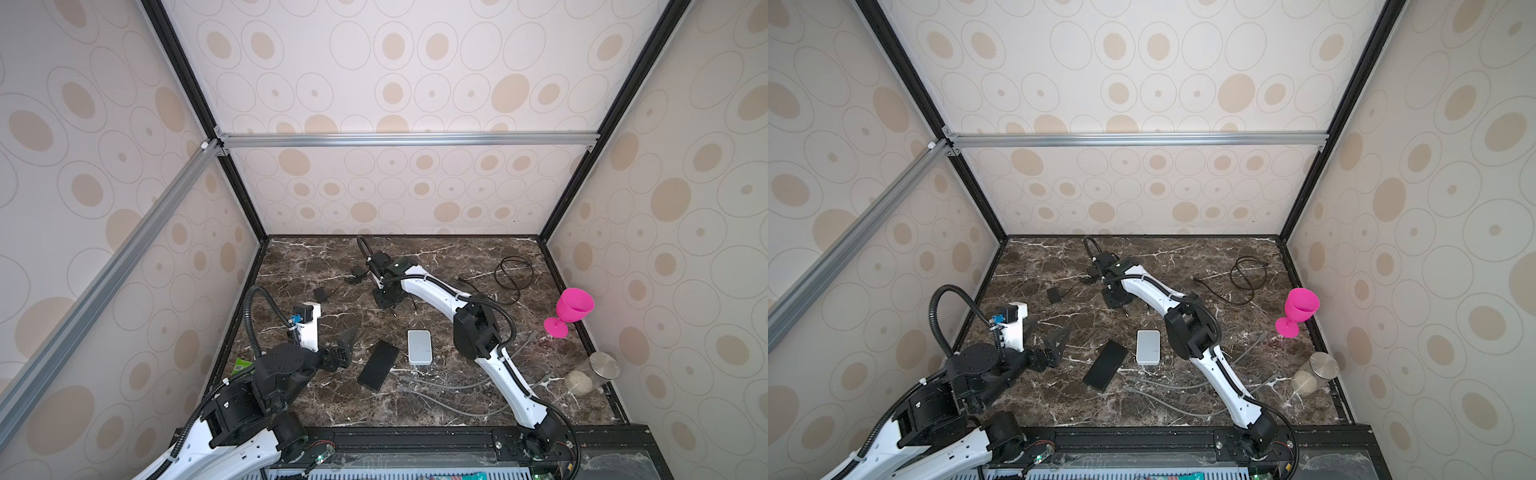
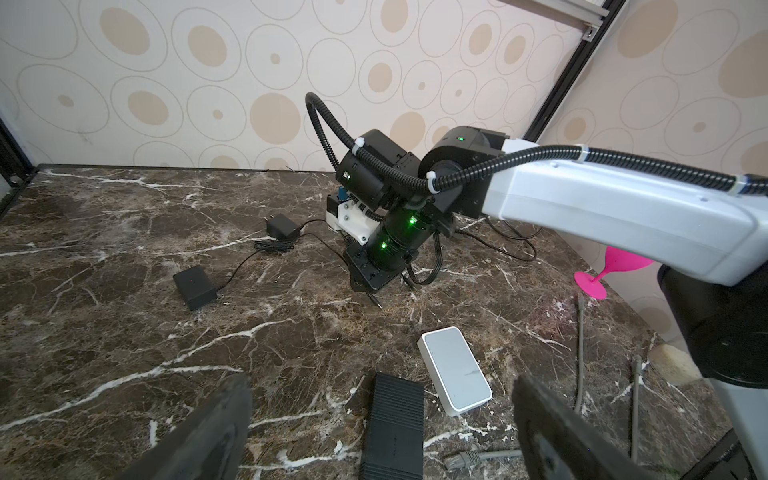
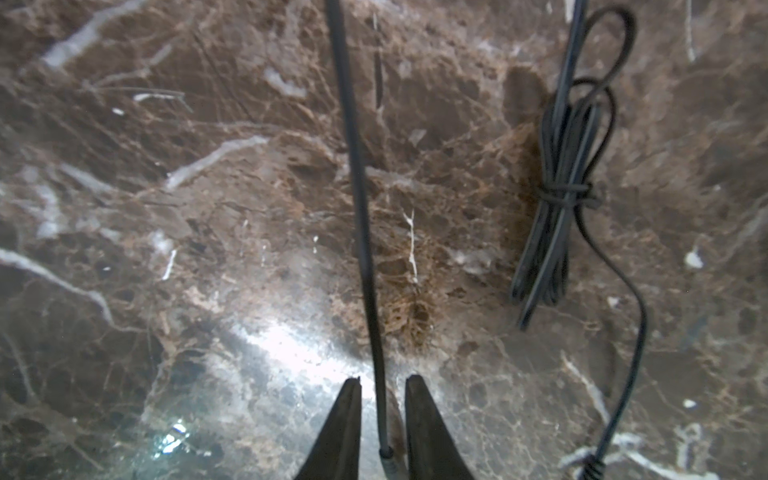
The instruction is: Insert the plug into the switch port
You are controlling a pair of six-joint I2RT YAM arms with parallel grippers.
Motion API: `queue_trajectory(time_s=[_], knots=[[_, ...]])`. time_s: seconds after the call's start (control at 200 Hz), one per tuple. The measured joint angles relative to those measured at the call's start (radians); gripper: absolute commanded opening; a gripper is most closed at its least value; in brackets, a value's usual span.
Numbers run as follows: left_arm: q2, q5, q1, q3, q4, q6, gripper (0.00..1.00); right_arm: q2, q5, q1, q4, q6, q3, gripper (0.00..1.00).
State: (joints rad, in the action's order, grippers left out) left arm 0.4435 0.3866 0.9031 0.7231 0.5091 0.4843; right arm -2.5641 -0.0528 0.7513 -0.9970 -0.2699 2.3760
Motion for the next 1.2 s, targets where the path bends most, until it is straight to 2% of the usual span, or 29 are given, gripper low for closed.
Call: queue_trajectory(time_s=[0.055,0.265,0.39,0.49,0.595,0.715,0.83,0.95,1.2], knots=[[0.000,0.000,0.000,0.000,0.000,-0.001,0.97,-0.003,-0.005,0.000,-0.009,-0.007,0.000,0.00],[0.000,0.000,0.000,-0.001,-0.004,-0.003,0.97,-0.005,-0.007,0.000,-0.022,-0.005,0.000,0.00],[0.000,-0.001,0.000,-0.002,-0.013,-0.007,0.97,0.047,0.006,0.000,-0.005,-0.018,-0.068,0.00],[0.001,-0.009,0.000,-0.010,-0.027,-0.013,0.97,0.175,0.043,0.000,0.029,-0.044,-0.213,0.00],[0.026,-0.030,0.000,-0.013,-0.035,-0.022,0.96,0.374,0.099,-0.002,0.114,-0.087,-0.412,0.00],[0.111,-0.076,0.000,-0.013,-0.051,-0.038,0.91,0.612,0.169,-0.009,0.236,-0.144,-0.623,0.00],[0.195,-0.124,0.000,-0.013,-0.056,-0.052,0.90,0.790,0.215,-0.023,0.342,-0.192,-0.795,0.00],[0.259,-0.175,0.000,-0.019,-0.078,-0.055,0.87,0.923,0.235,-0.037,0.413,-0.229,-0.953,0.00],[0.342,-0.315,0.000,-0.131,-0.261,-0.019,0.76,1.115,0.332,-0.045,0.592,-0.327,-1.247,0.00]])
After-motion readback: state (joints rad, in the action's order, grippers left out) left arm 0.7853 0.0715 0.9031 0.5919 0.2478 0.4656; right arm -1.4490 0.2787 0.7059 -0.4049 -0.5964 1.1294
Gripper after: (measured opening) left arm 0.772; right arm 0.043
